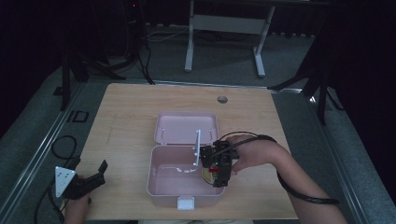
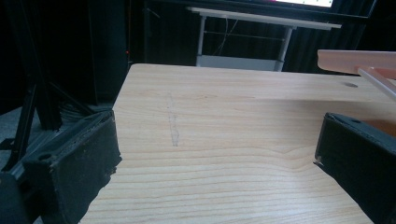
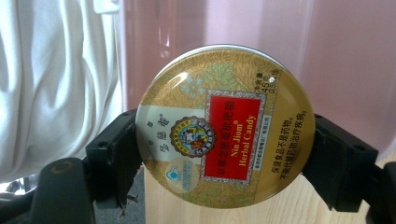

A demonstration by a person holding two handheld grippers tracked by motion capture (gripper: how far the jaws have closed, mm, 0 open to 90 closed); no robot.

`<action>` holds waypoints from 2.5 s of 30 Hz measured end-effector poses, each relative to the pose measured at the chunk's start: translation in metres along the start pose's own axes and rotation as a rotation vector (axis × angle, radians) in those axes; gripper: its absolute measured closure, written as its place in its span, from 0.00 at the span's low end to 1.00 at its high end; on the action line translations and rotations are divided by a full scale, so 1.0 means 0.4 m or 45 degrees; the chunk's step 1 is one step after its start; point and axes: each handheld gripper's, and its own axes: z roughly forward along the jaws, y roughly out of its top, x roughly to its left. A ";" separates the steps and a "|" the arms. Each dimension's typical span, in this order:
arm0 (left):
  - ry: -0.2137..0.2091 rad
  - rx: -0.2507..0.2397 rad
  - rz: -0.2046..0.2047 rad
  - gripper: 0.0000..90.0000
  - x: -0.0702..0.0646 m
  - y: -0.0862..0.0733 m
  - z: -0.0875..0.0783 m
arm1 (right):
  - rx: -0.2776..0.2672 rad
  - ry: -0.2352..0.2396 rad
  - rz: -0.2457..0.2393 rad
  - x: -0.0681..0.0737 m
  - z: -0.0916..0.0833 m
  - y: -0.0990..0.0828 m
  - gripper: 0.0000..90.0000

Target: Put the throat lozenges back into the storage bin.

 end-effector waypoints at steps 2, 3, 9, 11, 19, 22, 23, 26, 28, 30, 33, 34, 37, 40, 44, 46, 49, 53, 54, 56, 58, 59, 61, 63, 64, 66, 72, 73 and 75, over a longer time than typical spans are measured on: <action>-0.001 -0.001 0.000 0.00 0.000 0.000 0.000 | -0.006 -0.004 -0.005 -0.009 0.016 0.006 0.22; -0.001 -0.001 0.000 0.00 0.000 0.000 0.000 | -0.006 -0.004 -0.005 -0.009 0.016 0.006 0.22; -0.003 0.001 0.001 0.00 0.000 0.000 0.000 | 0.013 0.016 -0.017 -0.017 0.060 0.017 0.22; -0.003 0.001 0.000 0.00 0.000 0.000 0.000 | 0.028 0.029 -0.015 -0.019 0.076 0.022 0.22; -0.006 0.005 0.000 0.00 0.001 0.000 0.001 | 0.053 0.053 -0.032 -0.028 0.119 0.037 0.22; -0.007 0.005 -0.003 0.00 0.001 0.000 0.001 | 0.068 0.048 -0.038 -0.033 0.140 0.047 0.22; -0.007 0.006 -0.002 0.00 0.001 0.000 0.001 | 0.071 0.055 -0.042 -0.035 0.145 0.049 0.22; -0.009 0.006 -0.002 0.00 0.001 0.001 0.001 | 0.084 0.057 -0.043 -0.037 0.158 0.053 0.22; -0.011 0.006 -0.002 0.00 0.001 0.000 0.001 | 0.097 0.047 -0.052 -0.038 0.165 0.053 0.22; -0.011 0.006 -0.004 0.00 0.002 0.000 0.001 | 0.096 0.031 -0.071 -0.039 0.172 0.056 0.22; -0.013 0.007 -0.003 0.00 0.002 0.001 0.001 | 0.096 0.038 -0.077 -0.041 0.183 0.061 0.22; -0.012 0.007 -0.003 0.00 0.002 0.001 0.001 | 0.096 0.038 -0.077 -0.041 0.183 0.061 0.22; -0.014 0.007 -0.006 0.00 0.002 0.001 0.001 | 0.115 0.038 -0.073 -0.044 0.196 0.067 0.22; -0.016 0.009 -0.005 0.00 0.002 0.001 0.002 | 0.148 0.058 -0.065 -0.051 0.224 0.070 0.22; -0.017 0.010 -0.005 0.00 0.002 0.001 0.002 | 0.180 0.088 -0.057 -0.054 0.244 0.068 0.22; -0.017 0.010 -0.005 0.00 0.002 0.001 0.002 | 0.187 0.088 -0.061 -0.054 0.246 0.069 0.22; -0.017 0.011 -0.004 0.00 0.002 0.001 0.003 | 0.202 0.112 -0.065 -0.055 0.252 0.072 0.22; -0.019 0.010 -0.003 0.00 0.002 0.001 0.002 | 0.247 0.139 -0.064 -0.056 0.268 0.077 0.22; -0.019 0.010 -0.003 0.00 0.002 0.001 0.002 | 0.247 0.139 -0.064 -0.056 0.268 0.077 0.22; -0.021 0.010 -0.003 0.00 0.002 0.001 0.002 | 0.251 0.162 -0.070 -0.056 0.271 0.077 0.22; -0.021 0.011 -0.003 0.00 0.002 0.001 0.003 | 0.252 0.165 -0.066 -0.058 0.274 0.076 0.22; -0.022 0.011 -0.003 0.00 0.002 0.001 0.003 | 0.247 0.165 -0.067 -0.058 0.273 0.075 0.22; -0.022 0.011 -0.003 0.00 0.002 0.001 0.003 | 0.240 0.166 -0.061 -0.058 0.269 0.074 0.21; -0.021 0.011 -0.002 0.00 0.002 0.001 0.003 | 0.230 0.167 -0.056 -0.059 0.266 0.074 0.21; -0.021 0.011 -0.002 0.00 0.002 0.001 0.003 | 0.228 0.166 -0.058 -0.059 0.264 0.074 0.21; -0.021 0.011 -0.002 0.00 0.002 0.001 0.003 | 0.227 0.163 -0.057 -0.059 0.262 0.073 0.21; -0.019 0.012 -0.001 0.00 0.001 0.001 0.003 | 0.137 0.140 -0.058 -0.057 0.205 0.061 0.15; -0.019 0.012 0.000 0.00 0.001 0.001 0.003 | 0.137 0.140 -0.058 -0.057 0.205 0.061 0.15; -0.024 0.014 -0.003 0.00 0.001 0.001 0.003 | 0.090 0.125 -0.060 -0.054 0.179 0.054 0.15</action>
